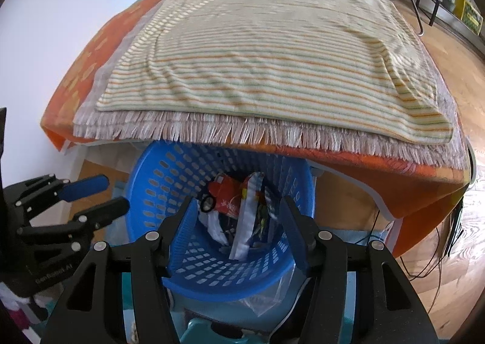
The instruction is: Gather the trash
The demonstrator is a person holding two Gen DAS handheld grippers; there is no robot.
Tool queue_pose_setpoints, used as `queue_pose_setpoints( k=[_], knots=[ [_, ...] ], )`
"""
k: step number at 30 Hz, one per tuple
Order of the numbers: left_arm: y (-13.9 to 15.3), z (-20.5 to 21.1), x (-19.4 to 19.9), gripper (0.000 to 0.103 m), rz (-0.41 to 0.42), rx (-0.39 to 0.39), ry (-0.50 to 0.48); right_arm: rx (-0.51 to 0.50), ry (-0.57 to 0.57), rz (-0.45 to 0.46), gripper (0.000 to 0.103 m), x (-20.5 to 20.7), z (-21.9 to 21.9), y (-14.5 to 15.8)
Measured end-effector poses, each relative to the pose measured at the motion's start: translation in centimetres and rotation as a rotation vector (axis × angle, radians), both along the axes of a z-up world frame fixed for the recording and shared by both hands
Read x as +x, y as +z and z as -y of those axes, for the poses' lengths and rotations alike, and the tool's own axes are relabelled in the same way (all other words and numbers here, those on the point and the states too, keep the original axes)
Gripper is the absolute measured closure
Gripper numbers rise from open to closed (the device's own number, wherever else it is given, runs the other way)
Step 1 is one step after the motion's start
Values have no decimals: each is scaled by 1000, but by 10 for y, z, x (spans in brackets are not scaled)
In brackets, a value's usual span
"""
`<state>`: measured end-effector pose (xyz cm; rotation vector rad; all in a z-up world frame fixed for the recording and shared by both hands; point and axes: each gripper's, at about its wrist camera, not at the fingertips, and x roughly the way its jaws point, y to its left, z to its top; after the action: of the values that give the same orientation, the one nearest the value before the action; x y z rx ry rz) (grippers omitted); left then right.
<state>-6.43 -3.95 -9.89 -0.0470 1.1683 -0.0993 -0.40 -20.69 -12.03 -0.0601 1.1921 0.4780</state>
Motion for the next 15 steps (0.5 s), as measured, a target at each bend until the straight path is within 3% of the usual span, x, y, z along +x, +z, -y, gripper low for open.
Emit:
queue_pose_setpoints(
  k=[15],
  knots=[
    [44,-12,24,61,142,32,31,4,52,111,42,12,-7,40]
  ],
)
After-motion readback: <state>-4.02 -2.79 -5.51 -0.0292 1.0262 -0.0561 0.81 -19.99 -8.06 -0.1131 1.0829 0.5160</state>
